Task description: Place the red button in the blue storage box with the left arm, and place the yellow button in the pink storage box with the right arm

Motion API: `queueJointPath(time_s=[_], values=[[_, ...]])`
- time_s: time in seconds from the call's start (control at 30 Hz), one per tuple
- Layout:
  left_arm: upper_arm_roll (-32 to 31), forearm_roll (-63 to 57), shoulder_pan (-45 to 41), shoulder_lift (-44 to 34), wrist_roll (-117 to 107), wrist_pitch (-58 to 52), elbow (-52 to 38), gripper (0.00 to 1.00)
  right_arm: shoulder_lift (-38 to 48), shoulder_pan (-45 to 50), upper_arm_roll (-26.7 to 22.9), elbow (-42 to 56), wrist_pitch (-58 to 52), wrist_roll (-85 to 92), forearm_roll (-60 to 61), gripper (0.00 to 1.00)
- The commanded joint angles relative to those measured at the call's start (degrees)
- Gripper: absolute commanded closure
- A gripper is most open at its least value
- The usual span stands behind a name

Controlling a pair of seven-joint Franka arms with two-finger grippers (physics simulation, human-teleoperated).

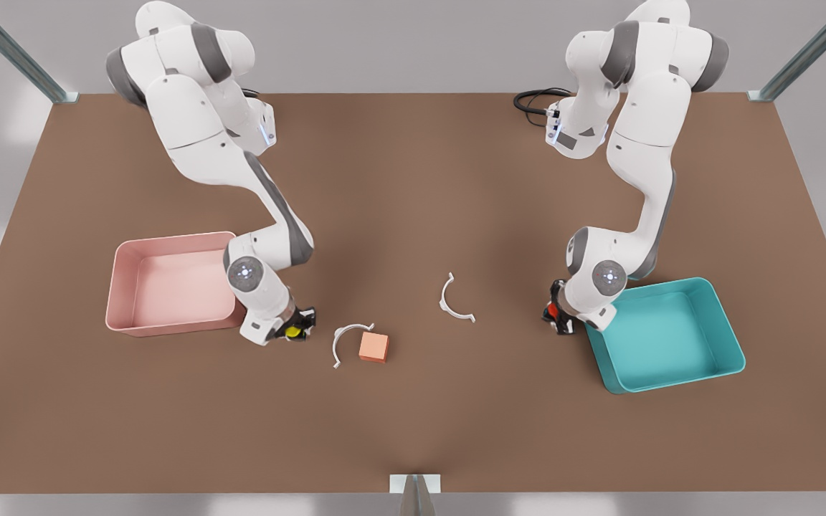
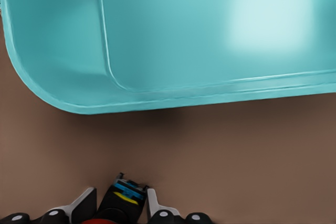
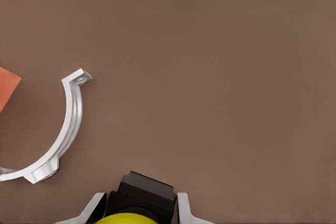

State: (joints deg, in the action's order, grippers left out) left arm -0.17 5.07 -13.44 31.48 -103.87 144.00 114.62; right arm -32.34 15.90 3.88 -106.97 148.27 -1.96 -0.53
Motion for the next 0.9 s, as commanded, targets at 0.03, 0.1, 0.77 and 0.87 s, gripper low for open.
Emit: queueJointPath(time_s=[0.03, 0.1, 0.77, 0.87], values=[[0.0, -0.2, -0.3, -0.1, -6.0, 0.1, 0.0, 0.55, 6.0, -1.5, -0.3, -4.2, -1.6, 0.1, -0.3, 0.48], [0.0, -0.2, -0.3, -0.3, -5.9, 0.1, 0.0, 0.57, 10.5, -4.6, 0.4, -8.2, -1.8, 0.7, -0.6, 0.48], [1.5, -4.4, 20.5, 7.0, 44.6, -33.7, -30.8, 0.58, 21.8, -20.4, -0.4, -3.4, -29.7, 13.4, 0.2, 0.00], [1.4, -3.1, 20.3, 7.5, 44.5, -31.0, -29.8, 0.00, 20.0, -16.6, -1.2, 22.8, -57.7, 5.6, -2.5, 0.00]])
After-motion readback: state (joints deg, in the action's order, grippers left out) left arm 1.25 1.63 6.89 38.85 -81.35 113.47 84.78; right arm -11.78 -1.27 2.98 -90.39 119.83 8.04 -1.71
